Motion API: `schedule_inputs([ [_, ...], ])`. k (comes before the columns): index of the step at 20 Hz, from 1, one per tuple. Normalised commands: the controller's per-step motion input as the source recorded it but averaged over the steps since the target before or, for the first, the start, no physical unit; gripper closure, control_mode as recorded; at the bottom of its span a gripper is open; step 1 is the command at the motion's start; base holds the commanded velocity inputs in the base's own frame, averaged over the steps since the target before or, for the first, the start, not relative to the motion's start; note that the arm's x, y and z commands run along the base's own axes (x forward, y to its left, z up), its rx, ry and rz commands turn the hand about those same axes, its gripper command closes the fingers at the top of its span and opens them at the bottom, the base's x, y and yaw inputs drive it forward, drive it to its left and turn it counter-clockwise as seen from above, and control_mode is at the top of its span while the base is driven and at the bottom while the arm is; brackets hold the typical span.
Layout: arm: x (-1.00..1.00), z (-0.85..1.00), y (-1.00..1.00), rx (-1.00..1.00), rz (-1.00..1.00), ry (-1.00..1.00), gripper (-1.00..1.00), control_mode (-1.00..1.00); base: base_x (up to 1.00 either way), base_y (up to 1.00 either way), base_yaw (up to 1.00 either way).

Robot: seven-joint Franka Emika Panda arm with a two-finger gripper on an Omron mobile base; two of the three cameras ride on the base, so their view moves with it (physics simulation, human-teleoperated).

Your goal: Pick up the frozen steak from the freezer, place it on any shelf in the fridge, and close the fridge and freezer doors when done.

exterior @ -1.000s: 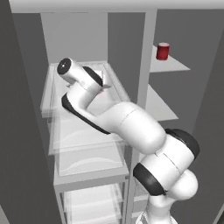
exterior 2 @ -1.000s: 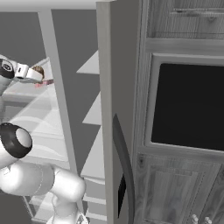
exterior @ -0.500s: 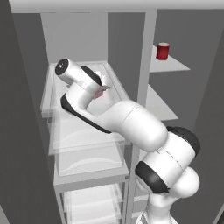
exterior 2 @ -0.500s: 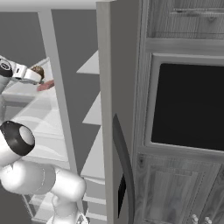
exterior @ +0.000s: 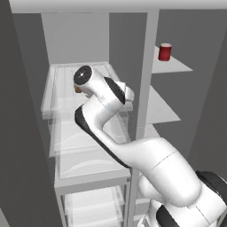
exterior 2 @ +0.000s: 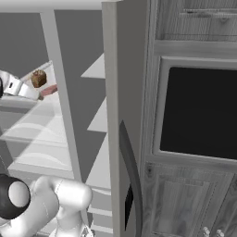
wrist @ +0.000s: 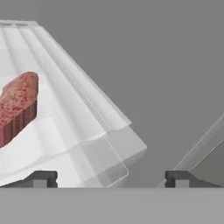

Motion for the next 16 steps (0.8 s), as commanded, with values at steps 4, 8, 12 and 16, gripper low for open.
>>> schedule_inputs([
  [4, -1.00, -0.13, -0.91, 0.11, 0.00, -0.05, -1.00, -1.00, 0.00, 0.00, 0.00],
  [8, -1.00, -0.04, -1.00, 0.19, 0.02, 0.02, -1.00, -1.00, 0.00, 0.00, 0.00],
  [12, -0.91, 0.01, -1.00, 0.22, 0.08, 0.26, -1.00, -1.00, 0.00, 0.00, 0.00],
  [16, -0.35, 0.02, -0.72, 0.09, 0.19, 0.32, -1.00, -1.00, 0.00, 0.00, 0.00],
])
